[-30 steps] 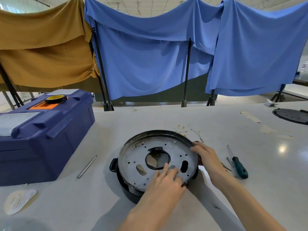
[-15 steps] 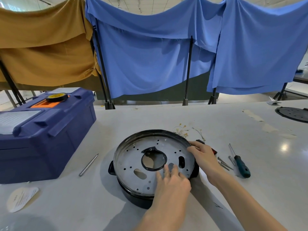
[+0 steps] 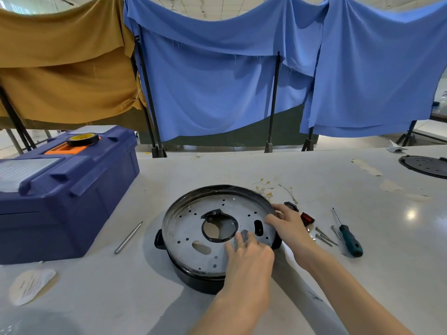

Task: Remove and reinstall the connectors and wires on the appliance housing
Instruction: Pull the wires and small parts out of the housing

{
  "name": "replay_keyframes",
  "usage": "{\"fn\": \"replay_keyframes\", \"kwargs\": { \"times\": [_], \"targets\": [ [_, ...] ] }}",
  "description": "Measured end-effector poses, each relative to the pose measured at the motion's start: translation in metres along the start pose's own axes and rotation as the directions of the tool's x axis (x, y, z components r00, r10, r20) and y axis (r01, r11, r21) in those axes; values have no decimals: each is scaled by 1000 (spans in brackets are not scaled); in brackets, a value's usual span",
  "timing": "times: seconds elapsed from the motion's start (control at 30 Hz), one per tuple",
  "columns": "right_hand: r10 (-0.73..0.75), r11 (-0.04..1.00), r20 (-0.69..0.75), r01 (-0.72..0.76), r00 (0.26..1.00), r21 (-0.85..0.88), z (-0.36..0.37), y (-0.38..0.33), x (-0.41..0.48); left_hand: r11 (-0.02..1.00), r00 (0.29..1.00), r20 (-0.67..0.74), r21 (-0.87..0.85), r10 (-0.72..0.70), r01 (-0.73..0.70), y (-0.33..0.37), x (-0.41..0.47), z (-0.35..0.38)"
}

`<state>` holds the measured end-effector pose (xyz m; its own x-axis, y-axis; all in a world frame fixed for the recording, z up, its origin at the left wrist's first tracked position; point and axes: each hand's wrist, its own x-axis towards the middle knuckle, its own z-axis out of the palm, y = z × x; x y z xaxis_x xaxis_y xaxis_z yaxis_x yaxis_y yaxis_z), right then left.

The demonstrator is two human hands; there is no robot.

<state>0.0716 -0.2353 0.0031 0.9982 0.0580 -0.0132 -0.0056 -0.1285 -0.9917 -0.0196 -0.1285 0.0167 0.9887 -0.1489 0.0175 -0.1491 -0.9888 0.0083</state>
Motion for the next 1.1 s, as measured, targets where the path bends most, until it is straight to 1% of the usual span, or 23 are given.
{"fn": "replay_keyframes", "kwargs": {
  "times": [0.1,0.2,0.3,0.37,0.53,0.67,0.83,1.1],
  "targets": [
    [-41,999,2,41,999,-30,1,-5,-2,997,1000,-2,-71,-24,24,0,2,-9],
    [-62,996,-5,62,998,-60,1,-7,-1,990,999,4,-141,31,-30,-12,0,-18],
    [-68,995,-5,68,998,-68,1,-5,2,988,993,-5,-107,114,-114,-30,-2,-24],
    [-79,994,-1,79,997,-73,0,-5,4,984,990,-15,-106,141,-142,-36,-3,-23],
    [-79,993,44,83,996,-82,-1,-5,6,965,991,20,-232,131,-123,-38,-6,-15],
    [-59,994,94,67,994,-91,-1,-8,8,977,992,51,-187,116,-104,-30,-6,-13],
    [-63,989,121,78,991,-124,-3,-9,10,987,991,86,-137,100,-88,-22,-8,-13],
    [-46,987,148,68,988,-143,-4,-9,7,987,992,95,-144,81,-67,-18,-10,-15]
  ]
}}
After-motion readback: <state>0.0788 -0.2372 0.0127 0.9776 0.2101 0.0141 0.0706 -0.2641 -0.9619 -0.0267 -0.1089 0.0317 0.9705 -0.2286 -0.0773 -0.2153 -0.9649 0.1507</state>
